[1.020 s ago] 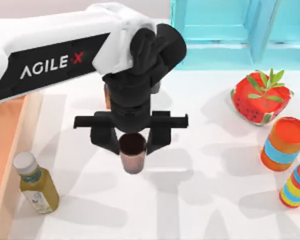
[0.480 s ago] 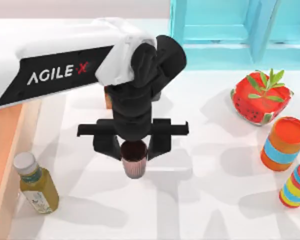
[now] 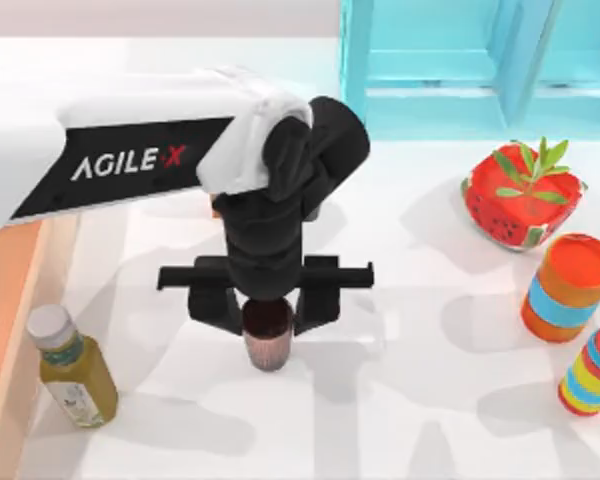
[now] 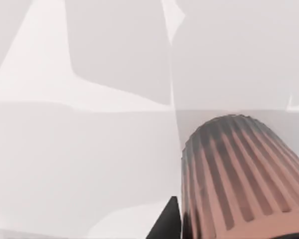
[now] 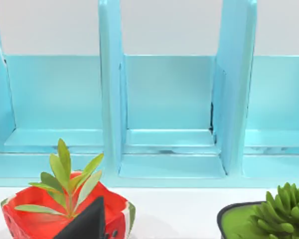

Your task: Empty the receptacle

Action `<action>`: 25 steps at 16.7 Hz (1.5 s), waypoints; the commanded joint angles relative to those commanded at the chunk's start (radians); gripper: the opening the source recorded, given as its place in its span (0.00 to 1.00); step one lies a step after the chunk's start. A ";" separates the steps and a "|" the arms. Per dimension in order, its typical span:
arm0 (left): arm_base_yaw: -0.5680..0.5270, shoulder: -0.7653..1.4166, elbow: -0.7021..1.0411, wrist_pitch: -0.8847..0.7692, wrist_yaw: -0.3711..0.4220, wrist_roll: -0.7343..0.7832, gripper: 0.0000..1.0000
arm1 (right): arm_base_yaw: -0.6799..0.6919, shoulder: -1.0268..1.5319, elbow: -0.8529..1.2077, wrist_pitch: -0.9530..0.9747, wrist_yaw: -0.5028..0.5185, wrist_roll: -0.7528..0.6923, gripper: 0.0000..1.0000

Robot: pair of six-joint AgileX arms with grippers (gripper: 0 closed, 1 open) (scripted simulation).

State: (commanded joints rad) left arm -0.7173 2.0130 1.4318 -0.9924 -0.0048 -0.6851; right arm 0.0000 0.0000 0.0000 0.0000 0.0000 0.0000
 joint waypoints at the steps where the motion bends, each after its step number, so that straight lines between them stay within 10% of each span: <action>1: 0.000 0.000 0.000 0.000 0.000 0.000 0.08 | 0.000 0.000 0.000 0.000 0.000 0.000 1.00; 13: 0.000 0.000 0.000 0.000 0.000 0.000 0.98 | 0.000 0.000 0.000 0.000 0.000 0.000 1.00; 25: 0.001 -0.006 0.029 -0.035 0.000 0.000 1.00 | 0.000 0.000 0.000 0.000 0.000 0.000 1.00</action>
State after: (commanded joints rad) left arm -0.7162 2.0072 1.4613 -1.0278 -0.0046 -0.6850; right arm 0.0000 0.0000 0.0000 0.0000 0.0000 0.0000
